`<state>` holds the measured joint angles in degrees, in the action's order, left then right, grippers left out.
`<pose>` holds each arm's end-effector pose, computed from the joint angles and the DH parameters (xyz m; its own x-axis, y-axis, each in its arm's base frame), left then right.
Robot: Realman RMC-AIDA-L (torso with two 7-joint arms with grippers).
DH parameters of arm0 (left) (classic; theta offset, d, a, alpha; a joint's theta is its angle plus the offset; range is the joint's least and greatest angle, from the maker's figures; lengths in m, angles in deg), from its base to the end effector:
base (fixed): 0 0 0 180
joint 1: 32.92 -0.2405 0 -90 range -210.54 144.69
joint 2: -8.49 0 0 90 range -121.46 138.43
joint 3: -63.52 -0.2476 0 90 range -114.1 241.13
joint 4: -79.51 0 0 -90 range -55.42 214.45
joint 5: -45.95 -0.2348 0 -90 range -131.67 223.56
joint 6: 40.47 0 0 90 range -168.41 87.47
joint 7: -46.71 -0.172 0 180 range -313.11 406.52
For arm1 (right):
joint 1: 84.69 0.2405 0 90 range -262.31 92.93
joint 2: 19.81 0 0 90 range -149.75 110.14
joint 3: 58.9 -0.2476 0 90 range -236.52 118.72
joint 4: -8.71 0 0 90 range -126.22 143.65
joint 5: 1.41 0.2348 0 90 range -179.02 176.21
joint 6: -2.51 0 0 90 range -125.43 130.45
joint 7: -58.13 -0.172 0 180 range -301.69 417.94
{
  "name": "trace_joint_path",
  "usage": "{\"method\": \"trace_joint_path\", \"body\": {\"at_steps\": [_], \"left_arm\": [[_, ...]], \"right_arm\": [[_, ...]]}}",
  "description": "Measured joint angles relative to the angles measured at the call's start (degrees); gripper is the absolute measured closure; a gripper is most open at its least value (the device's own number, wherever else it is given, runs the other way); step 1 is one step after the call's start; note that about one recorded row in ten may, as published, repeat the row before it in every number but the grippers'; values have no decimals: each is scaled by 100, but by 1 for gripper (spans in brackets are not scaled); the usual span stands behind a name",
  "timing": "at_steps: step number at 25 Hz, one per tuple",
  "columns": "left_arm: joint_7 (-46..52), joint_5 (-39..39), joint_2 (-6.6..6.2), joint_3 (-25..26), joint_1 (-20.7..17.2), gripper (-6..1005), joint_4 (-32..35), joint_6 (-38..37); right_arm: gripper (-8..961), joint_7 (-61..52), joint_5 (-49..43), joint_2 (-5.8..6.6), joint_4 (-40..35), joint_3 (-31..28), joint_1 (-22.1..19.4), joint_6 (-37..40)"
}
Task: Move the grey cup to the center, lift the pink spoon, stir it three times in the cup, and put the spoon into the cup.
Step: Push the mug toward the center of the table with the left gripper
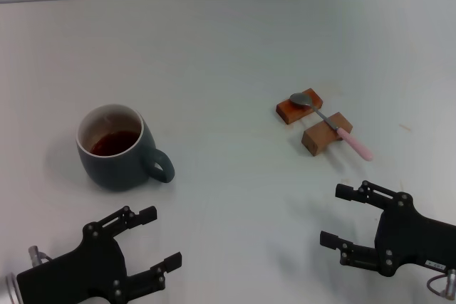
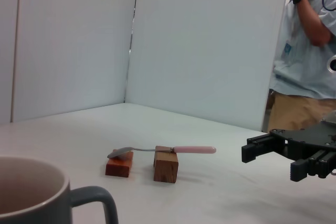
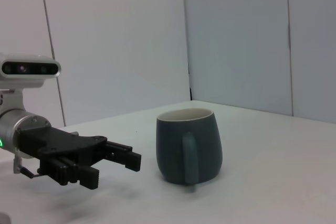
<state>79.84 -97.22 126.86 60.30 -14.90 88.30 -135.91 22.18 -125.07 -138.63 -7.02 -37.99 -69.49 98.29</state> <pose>-0.3268 0.2080 -0.0844 0.7573 0.1783 0.6283 0.3901 -0.8951 -0.2161 0.3385 0.2179 -0.0632 0.7829 -0.1459 -0.6048 -0.3882 -0.8742 -0.2917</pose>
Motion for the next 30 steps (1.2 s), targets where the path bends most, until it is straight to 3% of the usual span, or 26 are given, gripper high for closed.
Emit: {"method": "trace_joint_path", "body": {"at_steps": [24, 29, 30], "left_arm": [[80, 10, 6, 211, -73, 356, 0, 0], [83, 13, 9, 215, -73, 561, 1, 0], [83, 13, 9, 215, -73, 680, 0, 0]], "right_arm": [[169, 0, 0, 0, -9, 0, 8, 11], [169, 0, 0, 0, -9, 0, 8, 11], [168, 3, 0, 0, -7, 0, 9, 11]]}}
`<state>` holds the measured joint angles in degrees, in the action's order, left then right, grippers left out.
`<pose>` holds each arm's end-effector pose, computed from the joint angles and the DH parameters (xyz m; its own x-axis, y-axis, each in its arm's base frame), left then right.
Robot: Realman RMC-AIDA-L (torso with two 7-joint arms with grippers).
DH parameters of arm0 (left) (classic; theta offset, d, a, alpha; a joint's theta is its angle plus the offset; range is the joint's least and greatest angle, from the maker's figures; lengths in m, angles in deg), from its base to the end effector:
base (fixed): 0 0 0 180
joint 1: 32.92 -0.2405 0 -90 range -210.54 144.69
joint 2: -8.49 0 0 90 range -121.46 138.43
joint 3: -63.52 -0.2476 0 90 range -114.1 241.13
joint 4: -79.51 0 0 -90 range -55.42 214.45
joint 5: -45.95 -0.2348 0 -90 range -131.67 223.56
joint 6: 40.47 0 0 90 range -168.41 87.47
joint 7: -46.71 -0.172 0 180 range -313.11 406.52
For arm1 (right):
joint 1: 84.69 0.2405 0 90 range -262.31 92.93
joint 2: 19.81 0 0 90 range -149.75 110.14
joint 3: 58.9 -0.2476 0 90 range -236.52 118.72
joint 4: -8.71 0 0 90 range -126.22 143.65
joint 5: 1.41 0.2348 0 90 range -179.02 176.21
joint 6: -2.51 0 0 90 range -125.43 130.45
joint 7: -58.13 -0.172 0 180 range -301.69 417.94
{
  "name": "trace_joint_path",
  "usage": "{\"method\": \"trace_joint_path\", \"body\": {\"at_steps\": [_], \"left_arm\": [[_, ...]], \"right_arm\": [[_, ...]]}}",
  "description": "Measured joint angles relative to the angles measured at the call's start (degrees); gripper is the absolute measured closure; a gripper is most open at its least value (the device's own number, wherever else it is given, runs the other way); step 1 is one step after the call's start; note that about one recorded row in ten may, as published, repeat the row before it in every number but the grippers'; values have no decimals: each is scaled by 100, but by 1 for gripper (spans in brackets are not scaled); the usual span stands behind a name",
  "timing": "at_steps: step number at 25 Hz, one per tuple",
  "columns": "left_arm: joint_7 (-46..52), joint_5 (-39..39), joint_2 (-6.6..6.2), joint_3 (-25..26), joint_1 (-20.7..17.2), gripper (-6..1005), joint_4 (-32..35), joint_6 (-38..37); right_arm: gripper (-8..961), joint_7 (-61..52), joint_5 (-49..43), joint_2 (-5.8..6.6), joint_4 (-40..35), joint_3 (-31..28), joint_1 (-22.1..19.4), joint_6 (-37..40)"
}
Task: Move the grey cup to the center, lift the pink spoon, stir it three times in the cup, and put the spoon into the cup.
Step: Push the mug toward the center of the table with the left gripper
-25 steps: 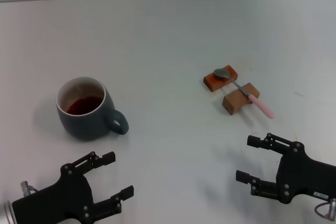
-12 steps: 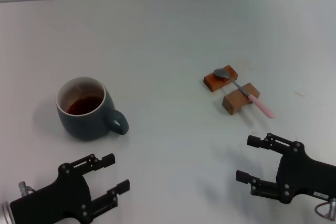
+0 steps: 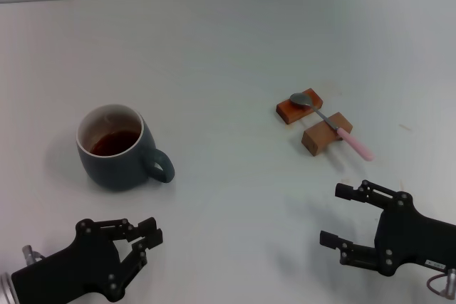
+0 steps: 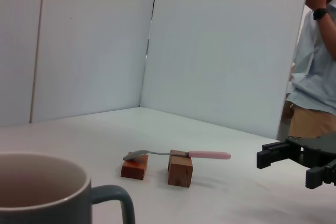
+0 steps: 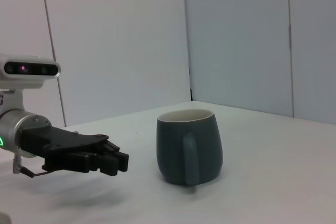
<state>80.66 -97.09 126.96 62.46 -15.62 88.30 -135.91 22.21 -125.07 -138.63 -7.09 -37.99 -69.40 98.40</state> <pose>-0.3293 0.2084 -0.0816 0.7377 0.1932 0.6469 0.4312 -0.8721 -0.2312 0.3380 0.2184 -0.0628 0.7833 -0.1429 -0.6050 -0.3852 -0.8754 -0.2920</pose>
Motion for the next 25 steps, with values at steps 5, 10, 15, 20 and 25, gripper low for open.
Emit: {"method": "trace_joint_path", "body": {"at_steps": [5, 10, 15, 20, 25], "left_arm": [[2, 4, 0, 3, -14, 951, -48, 0], [-1, 17, -1, 91, -16, 993, -108, -96], [-48, 91, -7, 801, 47, 998, -177, -617], [-90, 172, -20, 2459, 61, 999, -268, -851], [-702, 175, -38, 3516, 17, 995, -206, -272]], "right_arm": [[168, 56, 0, -4, 34, 0, 0, 0], [168, 59, 0, -15, 42, 0, 0, 0], [169, 59, 0, -17, 43, 0, 0, 6], [169, 59, 0, -18, 43, 0, -9, 25], [169, 60, 0, -18, 41, -10, -42, 62]]}}
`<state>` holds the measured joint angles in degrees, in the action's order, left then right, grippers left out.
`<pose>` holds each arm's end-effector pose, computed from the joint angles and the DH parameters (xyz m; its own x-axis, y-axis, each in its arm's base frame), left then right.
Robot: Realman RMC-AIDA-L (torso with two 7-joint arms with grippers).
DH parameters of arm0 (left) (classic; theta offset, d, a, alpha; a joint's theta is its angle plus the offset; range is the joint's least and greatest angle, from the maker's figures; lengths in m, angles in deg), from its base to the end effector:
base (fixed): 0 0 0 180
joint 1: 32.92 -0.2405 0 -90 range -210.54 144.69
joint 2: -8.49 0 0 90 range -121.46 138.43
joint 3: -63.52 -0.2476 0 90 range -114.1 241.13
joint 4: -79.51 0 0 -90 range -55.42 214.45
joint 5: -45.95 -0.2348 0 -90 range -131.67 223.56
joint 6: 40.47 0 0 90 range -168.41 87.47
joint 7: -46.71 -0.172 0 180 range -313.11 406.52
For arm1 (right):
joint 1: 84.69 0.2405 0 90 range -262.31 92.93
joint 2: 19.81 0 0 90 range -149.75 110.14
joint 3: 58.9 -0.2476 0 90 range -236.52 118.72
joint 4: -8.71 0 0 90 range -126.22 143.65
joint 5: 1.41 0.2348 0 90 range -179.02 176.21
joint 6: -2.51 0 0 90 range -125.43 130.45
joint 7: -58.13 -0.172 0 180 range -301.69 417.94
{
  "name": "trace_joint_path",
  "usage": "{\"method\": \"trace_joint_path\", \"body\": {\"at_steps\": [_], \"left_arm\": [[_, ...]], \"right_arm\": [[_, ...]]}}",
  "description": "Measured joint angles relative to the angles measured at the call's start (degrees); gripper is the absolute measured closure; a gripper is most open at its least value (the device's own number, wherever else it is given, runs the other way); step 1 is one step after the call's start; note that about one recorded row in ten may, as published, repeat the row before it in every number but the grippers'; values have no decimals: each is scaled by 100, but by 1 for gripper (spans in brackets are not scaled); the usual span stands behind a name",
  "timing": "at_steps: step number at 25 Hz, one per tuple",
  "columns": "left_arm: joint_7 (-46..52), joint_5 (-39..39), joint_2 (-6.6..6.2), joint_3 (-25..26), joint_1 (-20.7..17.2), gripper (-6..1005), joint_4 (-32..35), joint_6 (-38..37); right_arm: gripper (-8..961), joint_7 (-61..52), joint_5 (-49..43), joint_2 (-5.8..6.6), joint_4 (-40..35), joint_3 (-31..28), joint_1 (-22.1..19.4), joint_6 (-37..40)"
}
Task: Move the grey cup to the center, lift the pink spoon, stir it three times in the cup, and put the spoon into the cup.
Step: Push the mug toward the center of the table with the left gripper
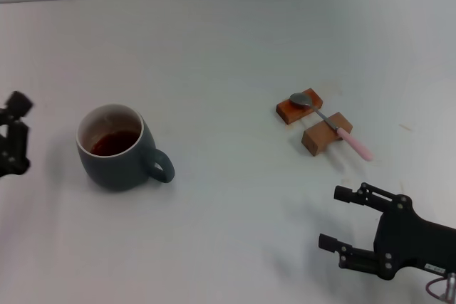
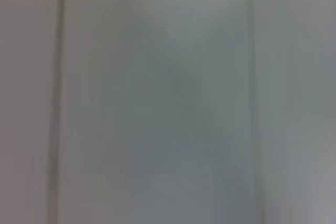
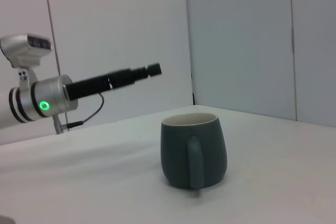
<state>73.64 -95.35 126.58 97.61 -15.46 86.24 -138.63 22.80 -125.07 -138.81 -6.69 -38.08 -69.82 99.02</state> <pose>-0.3397 0.2623 -0.0076 0.6253 -0.1206 0.7710 0.6276 -0.5095 -0.5887 0.3364 0.2143 -0.0645 0.7757 -0.1392 -0.6155 -0.3858 -0.8765 -0.2880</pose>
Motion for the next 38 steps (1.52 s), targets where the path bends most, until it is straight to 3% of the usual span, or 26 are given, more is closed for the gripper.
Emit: {"method": "trace_joint_path", "body": {"at_steps": [7, 11, 26, 38], "left_arm": [[-1679, 7, 42, 309, -53, 989, -129, 1198], [-2556, 0, 62, 318, -129, 986, -642, 1820], [-3330, -165, 70, 137, -181, 973, -1786, 3039], [-3468, -309, 74, -186, -51, 962, -2481, 3448]], "right_arm": [[170, 0, 7, 0, 1, -8, 8, 0], [170, 0, 58, 0, 3, -8, 38, 0], [169, -42, 131, 0, 8, -8, 49, -15], [169, -47, 150, 0, 11, -61, 42, -10]]}}
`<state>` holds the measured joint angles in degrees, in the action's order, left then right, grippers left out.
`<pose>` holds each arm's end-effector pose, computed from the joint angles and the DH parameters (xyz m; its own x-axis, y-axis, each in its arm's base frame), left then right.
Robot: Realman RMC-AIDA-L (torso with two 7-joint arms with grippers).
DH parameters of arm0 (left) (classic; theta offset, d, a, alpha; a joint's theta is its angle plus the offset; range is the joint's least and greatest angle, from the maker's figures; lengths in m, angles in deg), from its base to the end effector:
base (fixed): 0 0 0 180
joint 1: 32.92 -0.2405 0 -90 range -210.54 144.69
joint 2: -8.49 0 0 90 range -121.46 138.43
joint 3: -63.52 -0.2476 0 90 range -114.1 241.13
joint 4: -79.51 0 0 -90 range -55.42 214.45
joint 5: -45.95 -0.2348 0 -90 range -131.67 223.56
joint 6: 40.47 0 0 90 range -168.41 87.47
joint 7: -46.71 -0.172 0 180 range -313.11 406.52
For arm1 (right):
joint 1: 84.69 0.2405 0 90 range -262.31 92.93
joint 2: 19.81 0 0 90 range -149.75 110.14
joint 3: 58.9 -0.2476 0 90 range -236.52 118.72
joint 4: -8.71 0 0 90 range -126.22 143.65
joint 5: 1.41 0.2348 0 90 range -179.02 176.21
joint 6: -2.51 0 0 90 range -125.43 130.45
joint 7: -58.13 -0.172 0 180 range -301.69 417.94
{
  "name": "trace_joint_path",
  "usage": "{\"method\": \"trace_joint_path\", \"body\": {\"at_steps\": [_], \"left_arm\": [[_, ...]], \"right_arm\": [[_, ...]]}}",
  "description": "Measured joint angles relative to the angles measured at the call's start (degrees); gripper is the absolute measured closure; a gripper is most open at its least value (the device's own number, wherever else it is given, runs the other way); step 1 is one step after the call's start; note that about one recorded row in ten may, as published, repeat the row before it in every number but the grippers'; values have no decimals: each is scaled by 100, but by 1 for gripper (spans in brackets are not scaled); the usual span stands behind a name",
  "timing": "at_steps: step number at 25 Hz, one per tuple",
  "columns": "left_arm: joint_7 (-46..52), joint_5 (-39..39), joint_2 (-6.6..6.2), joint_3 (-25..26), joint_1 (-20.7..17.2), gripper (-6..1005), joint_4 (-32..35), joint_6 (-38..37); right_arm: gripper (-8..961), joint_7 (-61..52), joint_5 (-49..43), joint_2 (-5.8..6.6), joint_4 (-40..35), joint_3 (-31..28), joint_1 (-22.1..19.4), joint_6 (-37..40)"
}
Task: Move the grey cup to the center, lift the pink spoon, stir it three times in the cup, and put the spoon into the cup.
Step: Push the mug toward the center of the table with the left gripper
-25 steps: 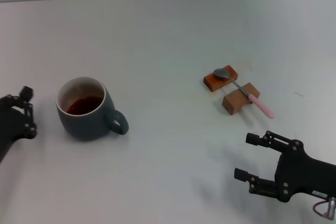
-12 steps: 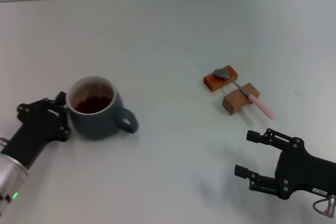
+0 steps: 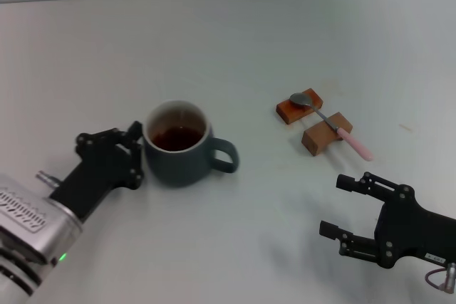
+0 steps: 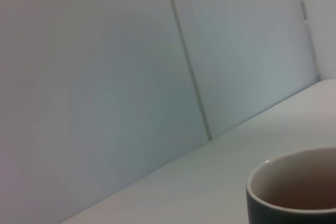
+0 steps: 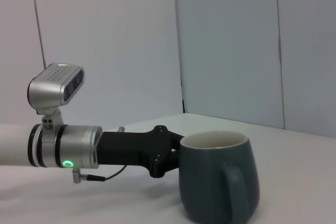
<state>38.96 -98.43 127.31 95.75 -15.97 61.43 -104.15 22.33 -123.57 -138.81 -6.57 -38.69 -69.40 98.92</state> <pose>-0.3050 0.2926 -0.1205 0.8966 -0.0667 0.4378 0.3351 -0.5442 -0.7691 0.3346 0.2212 -0.0611 0.7643 -0.1310 -0.6314 -0.4009 -0.8635 -0.3061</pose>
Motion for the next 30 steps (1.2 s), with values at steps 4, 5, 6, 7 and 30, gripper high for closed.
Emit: {"method": "trace_joint_path", "body": {"at_steps": [4, 5, 6, 7, 30], "left_arm": [[0, -9, 19, -116, 129, 959, -137, 172], [0, -9, 22, -142, 162, 958, -155, 201], [0, -10, 26, -164, 196, 957, -183, 223], [0, -10, 26, -187, 225, 956, -227, 248], [628, 9, -49, 412, 342, 936, -364, 237]], "right_arm": [[169, 18, 0, 0, 0, -4, 0, 6], [169, 24, 0, 3, 0, -4, 2, 11], [169, 24, 0, 3, 0, -4, 2, 11], [169, 25, 0, 6, 0, -4, 4, 12], [170, 33, -1, -1, 44, -199, 0, 14]]}}
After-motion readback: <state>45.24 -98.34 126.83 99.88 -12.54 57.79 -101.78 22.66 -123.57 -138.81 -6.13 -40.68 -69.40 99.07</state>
